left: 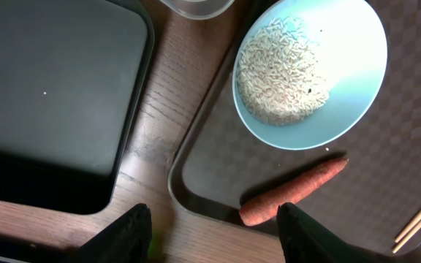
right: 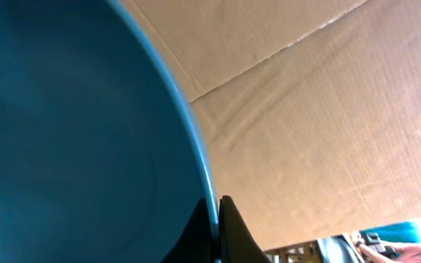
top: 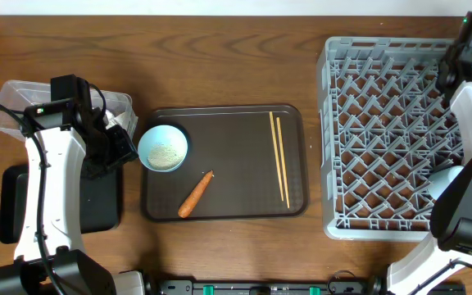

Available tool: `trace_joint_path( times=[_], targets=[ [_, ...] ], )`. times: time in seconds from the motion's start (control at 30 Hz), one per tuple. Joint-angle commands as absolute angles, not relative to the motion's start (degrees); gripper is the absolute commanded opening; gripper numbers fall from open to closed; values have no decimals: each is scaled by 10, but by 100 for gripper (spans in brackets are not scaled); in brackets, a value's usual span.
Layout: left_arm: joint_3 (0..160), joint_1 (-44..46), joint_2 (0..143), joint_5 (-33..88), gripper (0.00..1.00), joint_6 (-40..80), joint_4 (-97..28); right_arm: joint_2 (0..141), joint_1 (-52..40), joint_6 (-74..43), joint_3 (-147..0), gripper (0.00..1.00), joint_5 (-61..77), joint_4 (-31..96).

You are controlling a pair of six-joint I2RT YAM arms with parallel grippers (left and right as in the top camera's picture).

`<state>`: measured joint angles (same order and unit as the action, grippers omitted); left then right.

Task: Sort waste into correct bins and load items into the dishwasher rack
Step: 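Carry the blue plate right and stand it in the dish rack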

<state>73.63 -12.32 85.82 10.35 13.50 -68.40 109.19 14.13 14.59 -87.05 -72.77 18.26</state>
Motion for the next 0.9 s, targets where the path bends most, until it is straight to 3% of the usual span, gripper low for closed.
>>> trace_joint_path(
  times=[0.0, 0.1, 0.4, 0.6, 0.77, 0.87],
  targets=[
    [729, -124, 860, 105, 58, 138, -685, 1103, 135, 145, -826, 1, -716, 194],
    [729, -124, 860, 105, 58, 138, -685, 1103, 128, 124, -821, 3, -716, 191],
    [729, -124, 860, 105, 58, 138, -685, 1103, 105, 123, -821, 44, -709, 173],
    [729, -124, 860, 105, 58, 138, -685, 1103, 79, 123, -820, 50, -705, 180],
    [729, -124, 860, 105, 58, 138, -685, 1103, 65, 105, -820, 78, -689, 231],
    [729, -124, 860, 105, 58, 138, -685, 1103, 66, 48, -820, 89, -660, 293]
  ],
)
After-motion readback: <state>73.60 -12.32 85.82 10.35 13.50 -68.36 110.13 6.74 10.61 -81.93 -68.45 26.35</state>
